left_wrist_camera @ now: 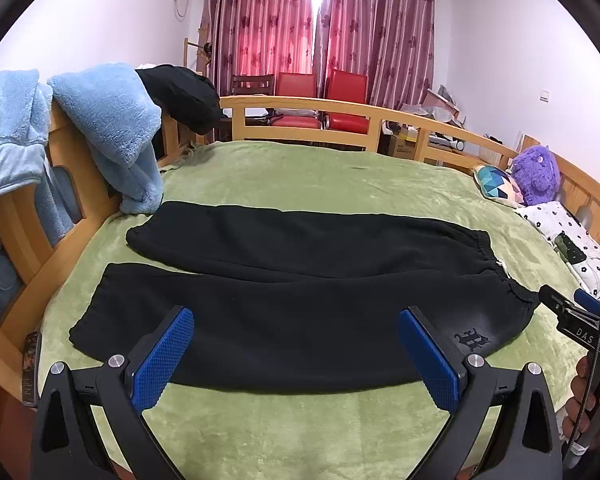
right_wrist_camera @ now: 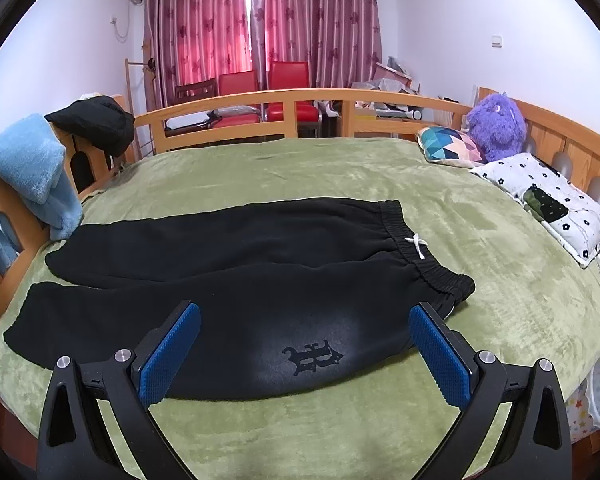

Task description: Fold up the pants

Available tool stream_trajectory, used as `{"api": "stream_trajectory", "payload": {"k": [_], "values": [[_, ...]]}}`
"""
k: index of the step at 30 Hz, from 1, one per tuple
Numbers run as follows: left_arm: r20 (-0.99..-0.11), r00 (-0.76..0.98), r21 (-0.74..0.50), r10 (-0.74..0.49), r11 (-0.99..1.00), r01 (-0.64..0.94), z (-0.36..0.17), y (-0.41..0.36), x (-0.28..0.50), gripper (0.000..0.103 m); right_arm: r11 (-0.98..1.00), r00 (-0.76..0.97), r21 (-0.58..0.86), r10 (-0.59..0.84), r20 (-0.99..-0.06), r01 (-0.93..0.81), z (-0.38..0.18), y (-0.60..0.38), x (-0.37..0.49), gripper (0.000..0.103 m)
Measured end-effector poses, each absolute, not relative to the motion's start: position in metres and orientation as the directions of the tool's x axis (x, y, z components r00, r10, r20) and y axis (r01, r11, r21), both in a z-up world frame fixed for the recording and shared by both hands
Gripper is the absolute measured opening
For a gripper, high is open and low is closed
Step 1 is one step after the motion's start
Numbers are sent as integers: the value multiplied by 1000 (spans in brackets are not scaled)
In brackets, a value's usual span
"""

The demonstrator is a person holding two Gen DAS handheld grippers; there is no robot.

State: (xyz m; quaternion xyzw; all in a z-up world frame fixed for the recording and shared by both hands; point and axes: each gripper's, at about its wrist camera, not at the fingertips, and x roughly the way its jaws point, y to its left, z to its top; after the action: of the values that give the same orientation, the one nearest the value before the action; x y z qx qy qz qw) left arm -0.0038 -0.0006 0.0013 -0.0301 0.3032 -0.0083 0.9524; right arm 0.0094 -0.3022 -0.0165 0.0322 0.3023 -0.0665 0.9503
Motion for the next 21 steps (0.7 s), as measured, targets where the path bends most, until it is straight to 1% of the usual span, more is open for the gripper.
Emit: {"api": "stream_trajectory", "payload": {"k": [21], "values": [[-583, 812, -73, -32, 997, -13, 0, 4, -2, 103, 989, 810, 3, -119, -574, 148, -16, -303, 9, 102]]}}
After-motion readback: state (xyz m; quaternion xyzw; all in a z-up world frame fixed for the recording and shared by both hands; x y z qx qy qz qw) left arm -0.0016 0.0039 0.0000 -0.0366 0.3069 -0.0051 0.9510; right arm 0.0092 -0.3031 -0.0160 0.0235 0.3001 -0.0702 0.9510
